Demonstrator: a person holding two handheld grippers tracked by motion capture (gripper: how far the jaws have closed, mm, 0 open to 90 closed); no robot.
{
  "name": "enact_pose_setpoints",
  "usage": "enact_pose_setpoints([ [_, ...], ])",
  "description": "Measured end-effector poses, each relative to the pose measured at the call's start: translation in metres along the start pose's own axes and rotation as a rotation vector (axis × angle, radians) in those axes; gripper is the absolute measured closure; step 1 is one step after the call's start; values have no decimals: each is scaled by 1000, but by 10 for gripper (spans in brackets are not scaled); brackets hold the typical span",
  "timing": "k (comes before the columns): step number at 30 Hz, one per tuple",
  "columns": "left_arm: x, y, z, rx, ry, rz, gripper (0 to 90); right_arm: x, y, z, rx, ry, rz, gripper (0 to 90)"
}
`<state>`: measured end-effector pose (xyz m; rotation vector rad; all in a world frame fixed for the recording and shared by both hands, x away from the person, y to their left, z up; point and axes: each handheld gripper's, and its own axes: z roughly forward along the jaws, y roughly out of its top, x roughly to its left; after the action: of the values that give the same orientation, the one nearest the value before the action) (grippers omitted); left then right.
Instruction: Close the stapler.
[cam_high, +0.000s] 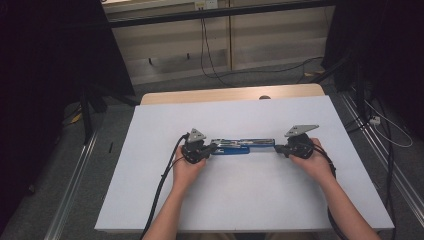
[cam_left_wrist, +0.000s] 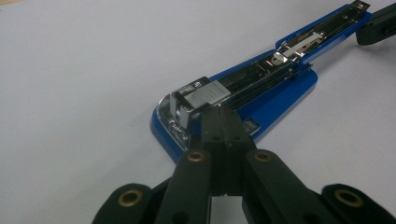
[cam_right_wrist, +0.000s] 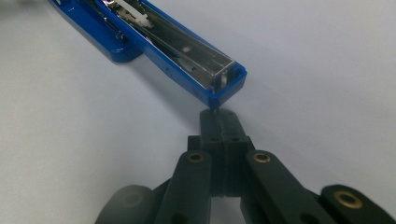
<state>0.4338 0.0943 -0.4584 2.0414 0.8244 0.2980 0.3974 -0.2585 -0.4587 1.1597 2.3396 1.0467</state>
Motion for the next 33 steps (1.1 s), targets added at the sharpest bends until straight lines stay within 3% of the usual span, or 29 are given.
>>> enact_pose_setpoints([
  [5, 0, 0, 0, 2, 1, -3, 900, 0, 0, 0, -6, 4, 4, 900],
  [17, 0, -1, 0, -4, 4, 33, 900, -1, 2, 1, -30, 19, 20, 900],
  [33, 0, -1, 0, -7, -3, 21, 900, 2, 7, 2, -90, 70, 49, 900],
])
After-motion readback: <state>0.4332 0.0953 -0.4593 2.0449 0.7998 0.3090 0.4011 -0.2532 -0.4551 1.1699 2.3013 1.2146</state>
